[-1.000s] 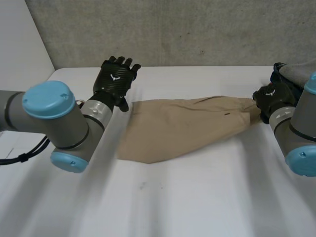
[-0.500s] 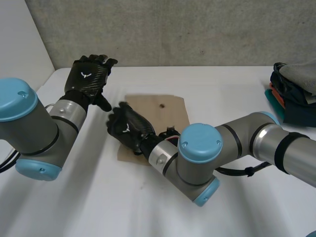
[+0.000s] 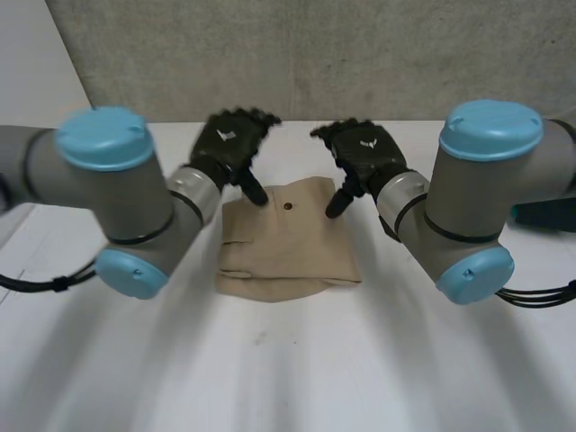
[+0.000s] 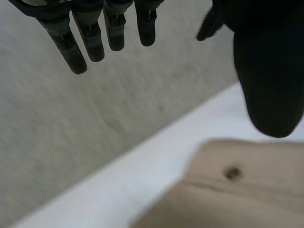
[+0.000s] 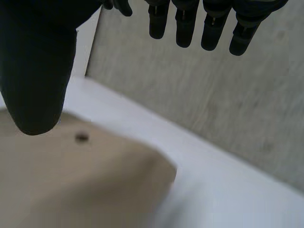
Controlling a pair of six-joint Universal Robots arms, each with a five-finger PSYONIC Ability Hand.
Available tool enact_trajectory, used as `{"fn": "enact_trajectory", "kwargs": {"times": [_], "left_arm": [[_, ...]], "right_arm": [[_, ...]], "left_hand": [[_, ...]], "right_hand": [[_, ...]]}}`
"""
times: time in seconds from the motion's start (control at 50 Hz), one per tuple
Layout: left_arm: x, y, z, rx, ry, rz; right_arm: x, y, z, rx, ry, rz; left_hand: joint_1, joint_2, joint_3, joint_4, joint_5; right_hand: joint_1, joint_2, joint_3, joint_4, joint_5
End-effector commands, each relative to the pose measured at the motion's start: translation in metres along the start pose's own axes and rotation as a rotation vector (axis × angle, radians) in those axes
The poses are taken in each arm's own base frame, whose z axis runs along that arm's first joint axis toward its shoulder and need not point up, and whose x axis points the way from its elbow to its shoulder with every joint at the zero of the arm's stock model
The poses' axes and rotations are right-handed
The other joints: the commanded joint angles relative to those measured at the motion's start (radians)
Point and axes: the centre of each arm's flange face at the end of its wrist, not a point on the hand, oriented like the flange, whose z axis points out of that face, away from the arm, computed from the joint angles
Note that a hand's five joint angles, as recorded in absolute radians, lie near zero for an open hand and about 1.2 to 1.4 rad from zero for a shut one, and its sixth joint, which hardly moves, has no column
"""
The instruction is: Fold the laundry.
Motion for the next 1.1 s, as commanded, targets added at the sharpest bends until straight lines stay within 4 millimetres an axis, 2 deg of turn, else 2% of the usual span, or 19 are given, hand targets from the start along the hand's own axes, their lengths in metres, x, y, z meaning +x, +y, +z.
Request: {"fn": "enact_trajectory", "kwargs": {"times": [0.02,0.04,0.12,0.2,0.32,0.36,0.38,0.44,0.46,0.5,0.56,0.62,0.68,0.72,0.74,0.8,0.88,0.94,1.1], "left_arm": [[0.008,0.051,0.005,-0.209,0.022,-0.013],[0.008,0.054,0.005,-0.219,0.02,-0.012],[0.006,0.07,0.003,-0.275,0.003,0.019],[0.004,0.083,-0.003,-0.345,-0.017,0.085],[-0.006,0.082,-0.009,-0.393,-0.031,0.163],[-0.006,0.073,-0.009,-0.373,-0.031,0.162],[-0.008,0.059,-0.009,-0.339,-0.04,0.164],[-0.011,0.034,-0.011,-0.276,-0.05,0.168],[-0.012,0.018,-0.012,-0.231,-0.056,0.17],[-0.013,0.001,-0.013,-0.173,-0.05,0.168],[-0.013,-0.028,-0.014,-0.06,-0.009,0.149],[-0.009,-0.051,-0.018,0.026,0.091,0.101],[-0.009,-0.062,-0.021,0.066,0.223,0.027],[-0.008,-0.065,-0.024,0.073,0.293,-0.014],[-0.007,-0.066,-0.025,0.075,0.326,-0.033],[-0.002,-0.071,-0.029,0.08,0.421,-0.088],[-0.005,-0.072,-0.03,0.08,0.429,-0.105],[-0.005,-0.07,-0.03,0.074,0.423,-0.106],[-0.006,-0.065,-0.028,0.062,0.406,-0.113]], "right_arm": [[-0.002,0.044,0.02,-0.137,-0.073,0.013],[-0.002,0.055,0.025,-0.156,-0.078,0.016],[-0.002,0.074,0.033,-0.195,-0.079,0.016],[-0.001,0.087,0.037,-0.238,-0.072,0.014],[0.006,0.075,0.034,-0.242,-0.005,-0.063],[0.007,0.053,0.028,-0.203,0.011,-0.119],[0.006,0.043,0.025,-0.187,0.015,-0.138],[0.005,0.017,0.012,-0.127,0.043,-0.184],[0.006,0.012,0.01,-0.106,0.053,-0.194],[0.005,0.001,0.003,-0.04,0.079,-0.222],[-0.004,0.0,-0.006,0.009,0.086,-0.243],[-0.034,0.011,-0.021,0.032,0.034,-0.293],[-0.058,0.031,-0.031,0.002,-0.018,-0.327],[-0.066,0.043,-0.035,-0.029,-0.034,-0.337],[-0.07,0.061,-0.036,-0.072,-0.043,-0.343],[-0.075,0.091,-0.034,-0.145,-0.054,-0.341],[-0.077,0.114,-0.027,-0.164,-0.052,-0.346],[-0.078,0.12,-0.019,-0.122,-0.039,-0.344],[-0.077,0.108,0.013,0.084,0.033,-0.34]], "left_hand": [[-0.021,-0.027,-0.034,-0.023,-0.042],[-0.015,-0.021,-0.029,-0.018,-0.036],[-0.015,-0.021,-0.029,-0.017,-0.036],[-0.006,-0.012,-0.02,-0.009,-0.027],[-0.006,-0.012,-0.02,-0.009,-0.027],[-0.009,-0.015,-0.023,-0.012,-0.03],[-0.012,-0.018,-0.026,-0.014,-0.033],[-0.018,-0.024,-0.031,-0.02,-0.039],[-0.018,-0.024,-0.031,-0.02,-0.039],[-0.018,-0.024,-0.031,-0.02,-0.039],[-0.006,-0.012,-0.02,-0.009,-0.027],[0.0,-0.006,-0.014,-0.003,-0.021],[0.017,0.011,0.004,0.015,-0.004],[0.029,0.023,0.015,0.027,0.008],[0.029,0.023,0.015,0.027,0.008],[0.032,0.026,0.018,0.03,0.011],[0.032,0.026,0.018,0.03,0.011],[0.032,0.026,0.018,0.03,0.011],[0.035,0.029,0.021,0.032,0.014]], "right_hand": [[-0.038,-0.022,-0.034,-0.038,-0.048],[-0.038,-0.022,-0.034,-0.038,-0.048],[-0.038,-0.022,-0.034,-0.038,-0.048],[-0.038,-0.022,-0.034,-0.038,-0.048],[-0.038,-0.022,-0.034,-0.038,-0.048],[-0.038,-0.022,-0.034,-0.038,-0.048],[-0.038,-0.022,-0.034,-0.038,-0.048],[-0.038,-0.022,-0.034,-0.038,-0.048],[-0.038,-0.022,-0.034,-0.038,-0.048],[-0.038,-0.022,-0.034,-0.038,-0.048],[-0.038,-0.022,-0.034,-0.038,-0.048],[-0.038,-0.022,-0.034,-0.038,-0.048],[-0.038,-0.022,-0.034,-0.038,-0.048],[-0.038,-0.022,-0.034,-0.038,-0.048],[-0.038,-0.022,-0.034,-0.038,-0.048],[-0.038,-0.022,-0.034,-0.038,-0.048],[-0.038,-0.022,-0.034,-0.038,-0.048],[-0.038,-0.022,-0.034,-0.038,-0.048],[-0.007,0.008,-0.004,-0.007,-0.018]]}}
